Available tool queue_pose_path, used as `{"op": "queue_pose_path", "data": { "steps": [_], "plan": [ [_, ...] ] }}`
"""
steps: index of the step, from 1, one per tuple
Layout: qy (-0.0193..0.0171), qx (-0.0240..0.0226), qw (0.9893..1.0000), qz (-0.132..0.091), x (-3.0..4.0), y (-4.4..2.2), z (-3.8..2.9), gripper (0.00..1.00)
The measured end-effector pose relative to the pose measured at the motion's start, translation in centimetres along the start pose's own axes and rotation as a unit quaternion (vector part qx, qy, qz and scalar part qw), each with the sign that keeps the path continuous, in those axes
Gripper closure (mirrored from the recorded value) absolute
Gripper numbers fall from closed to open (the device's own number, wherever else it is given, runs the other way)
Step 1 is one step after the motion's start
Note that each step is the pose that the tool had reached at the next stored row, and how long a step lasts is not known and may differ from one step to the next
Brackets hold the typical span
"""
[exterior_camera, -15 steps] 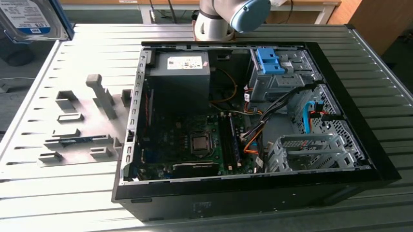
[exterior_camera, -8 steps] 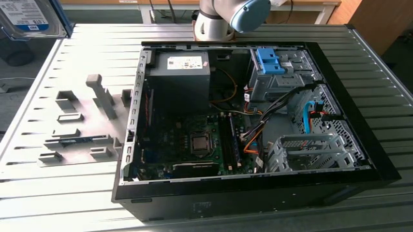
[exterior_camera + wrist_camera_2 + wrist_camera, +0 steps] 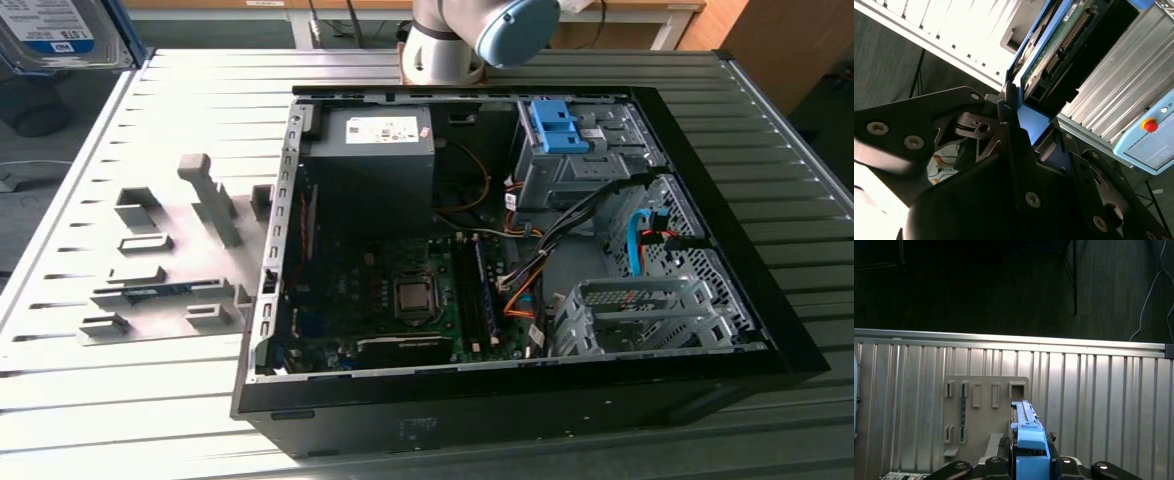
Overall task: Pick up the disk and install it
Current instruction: 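Pick up the disk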
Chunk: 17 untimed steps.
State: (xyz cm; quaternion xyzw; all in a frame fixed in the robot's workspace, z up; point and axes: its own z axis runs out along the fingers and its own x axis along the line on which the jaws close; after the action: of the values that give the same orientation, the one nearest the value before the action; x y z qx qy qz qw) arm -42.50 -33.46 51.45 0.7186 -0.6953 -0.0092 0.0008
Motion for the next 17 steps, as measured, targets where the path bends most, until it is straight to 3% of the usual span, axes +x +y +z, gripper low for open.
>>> {"op": "queue_pose_path", "data": {
  "steps": [9,17],
  "plan": [
    [-0.0001,0.0001,1.0,0.0,0.0,-0.07,0.01,0.64],
    [-0.0001,0.0002,1.0,0.0,0.03,-1.0,0.01,0.64]
  ]
}}
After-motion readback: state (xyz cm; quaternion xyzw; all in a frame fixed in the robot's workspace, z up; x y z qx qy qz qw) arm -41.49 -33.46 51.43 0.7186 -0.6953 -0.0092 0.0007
